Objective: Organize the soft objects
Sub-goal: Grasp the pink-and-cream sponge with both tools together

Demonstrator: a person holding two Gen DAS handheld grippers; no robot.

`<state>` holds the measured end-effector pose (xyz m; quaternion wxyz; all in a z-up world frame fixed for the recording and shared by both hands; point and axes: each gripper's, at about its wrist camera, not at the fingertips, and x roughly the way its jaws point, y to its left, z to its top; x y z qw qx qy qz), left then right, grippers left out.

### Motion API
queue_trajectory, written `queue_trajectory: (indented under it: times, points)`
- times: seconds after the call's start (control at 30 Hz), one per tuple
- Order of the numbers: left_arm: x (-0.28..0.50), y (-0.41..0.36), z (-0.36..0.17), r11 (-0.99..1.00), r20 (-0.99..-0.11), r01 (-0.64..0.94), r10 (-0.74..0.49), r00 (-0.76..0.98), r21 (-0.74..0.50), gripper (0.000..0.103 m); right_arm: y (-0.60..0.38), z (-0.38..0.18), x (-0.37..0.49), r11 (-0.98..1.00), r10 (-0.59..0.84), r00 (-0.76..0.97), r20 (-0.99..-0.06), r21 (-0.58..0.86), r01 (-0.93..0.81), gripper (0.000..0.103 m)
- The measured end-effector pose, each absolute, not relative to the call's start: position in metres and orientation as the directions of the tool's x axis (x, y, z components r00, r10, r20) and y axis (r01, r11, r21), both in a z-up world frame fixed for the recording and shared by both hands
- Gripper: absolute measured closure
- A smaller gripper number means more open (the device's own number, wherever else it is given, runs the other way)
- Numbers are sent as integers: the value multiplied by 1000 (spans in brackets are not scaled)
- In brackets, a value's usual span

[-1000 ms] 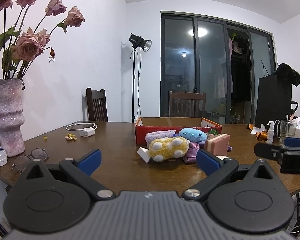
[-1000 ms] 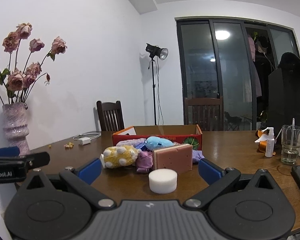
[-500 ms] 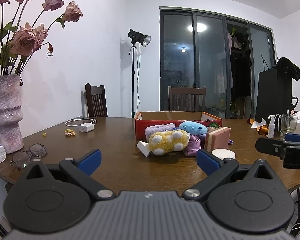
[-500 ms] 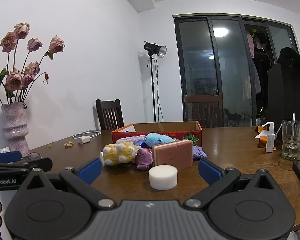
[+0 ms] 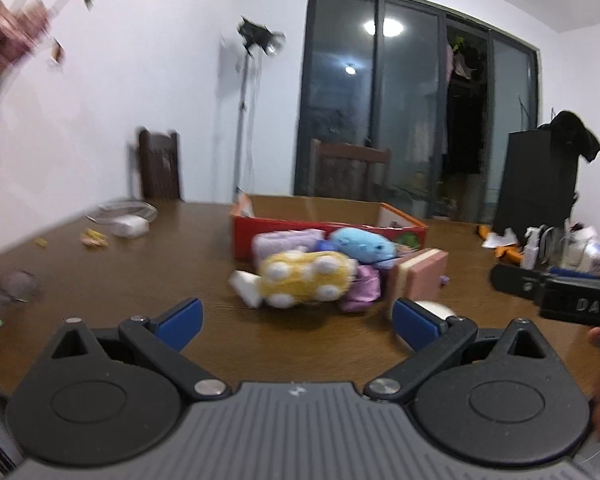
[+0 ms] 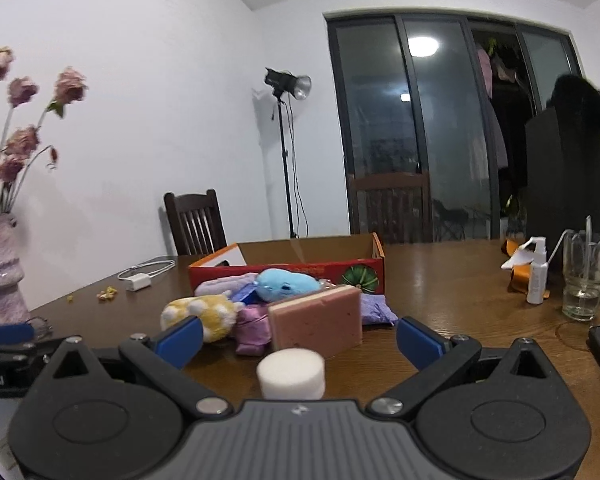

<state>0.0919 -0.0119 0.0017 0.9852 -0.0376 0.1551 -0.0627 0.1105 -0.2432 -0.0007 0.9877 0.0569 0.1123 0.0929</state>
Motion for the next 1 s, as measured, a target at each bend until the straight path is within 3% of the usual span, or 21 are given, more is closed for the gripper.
queue_trajectory:
  times: [0.07, 0.13, 0.2, 0.37, 0.43, 0.47, 0.53, 0.57, 0.67, 0.87, 1.0]
  points:
    - [117, -20, 4, 982, -319, 154, -181, 930, -107, 1, -253, 2, 135, 966, 225, 944, -241, 181, -183, 1]
    - [144, -30, 7, 976, -343, 186, -214, 915, -114, 10, -265, 3, 166, 949, 264, 922, -282, 246, -197, 4]
    - [172, -39, 10, 958, -372, 231, -278, 885, -167, 25, -274, 4, 196, 936, 288, 903, -319, 293, -195, 17]
    - [239, -64, 5, 892, -470, 336, -446, 762, -302, 38, -294, 5, 270, 905, 339, 866, -368, 380, -193, 26]
    - [257, -70, -2, 875, -493, 337, -476, 729, -347, 50, -298, 2, 289, 897, 363, 847, -388, 390, -206, 32]
    - [265, -72, -7, 859, -497, 343, -503, 707, -381, 60, -299, -1, 298, 890, 383, 833, -399, 400, -218, 39]
    - [278, -71, -15, 823, -503, 343, -553, 664, -453, 70, -302, -10, 311, 871, 421, 807, -415, 434, -231, 51]
    - [282, -67, -18, 810, -501, 330, -567, 654, -485, 70, -303, -15, 315, 861, 436, 795, -422, 452, -232, 59]
    - [285, -67, -14, 818, -485, 323, -551, 679, -476, 70, -308, -18, 317, 849, 449, 797, -404, 470, -240, 66]
    - [245, -44, 26, 791, -337, 433, -587, 736, -432, 70, -304, 25, 273, 837, 454, 848, -273, 455, -302, 68]
    - [203, -2, 23, 803, -323, 450, -578, 750, -391, 70, -267, 31, 232, 817, 507, 827, -243, 440, -372, 68]
